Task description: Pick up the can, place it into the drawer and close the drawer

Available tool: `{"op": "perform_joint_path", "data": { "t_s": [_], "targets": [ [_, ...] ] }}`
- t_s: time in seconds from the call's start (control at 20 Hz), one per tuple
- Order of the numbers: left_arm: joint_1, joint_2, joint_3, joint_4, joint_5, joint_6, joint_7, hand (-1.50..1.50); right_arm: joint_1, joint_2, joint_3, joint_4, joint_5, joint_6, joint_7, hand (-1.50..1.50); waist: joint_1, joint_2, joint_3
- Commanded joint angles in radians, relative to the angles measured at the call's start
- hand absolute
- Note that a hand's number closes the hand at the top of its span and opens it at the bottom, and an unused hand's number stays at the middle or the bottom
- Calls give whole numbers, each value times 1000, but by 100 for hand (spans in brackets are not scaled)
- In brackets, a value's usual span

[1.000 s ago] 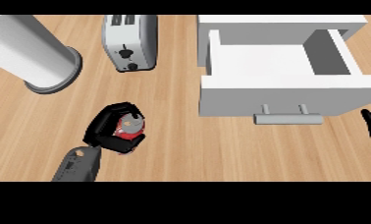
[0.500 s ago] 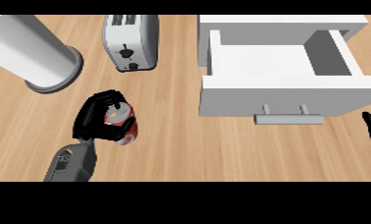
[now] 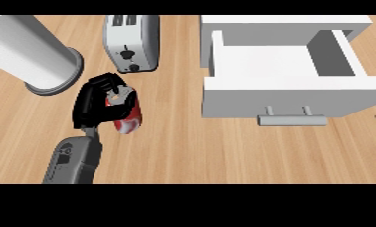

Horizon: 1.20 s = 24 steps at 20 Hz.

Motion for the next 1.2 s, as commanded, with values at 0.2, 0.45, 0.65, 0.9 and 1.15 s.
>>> {"op": "perform_joint_path", "data": {
  "t_s": [0.2, 0.45, 0.65, 0.9, 1.15],
  "targets": [
    [-133, -11, -114, -116, -42, 129, 164, 150, 85, 15, -39, -5, -39, 61, -68, -150, -8, 0, 0],
    [-261, -11, -250, -152, -7, 248, 318, 150, -48, -11, -21, 46, -17, 5, 4, -150, -6, 2, 0],
    [-370, -11, -336, -122, -31, 361, 392, 150, -8, 3, -18, 12, -7, 3, -4, -150, -12, 1, 0],
    [-557, -11, -316, -67, -19, 400, 460, 150, 40, 27, 27, -41, 6, -9, -5, -150, -17, 1, 0],
    [-721, -11, -363, 87, 15, 476, 449, 150, -10, -1, -37, 46, -11, 25, -51, -150, -22, 4, 0]
  ]
}}
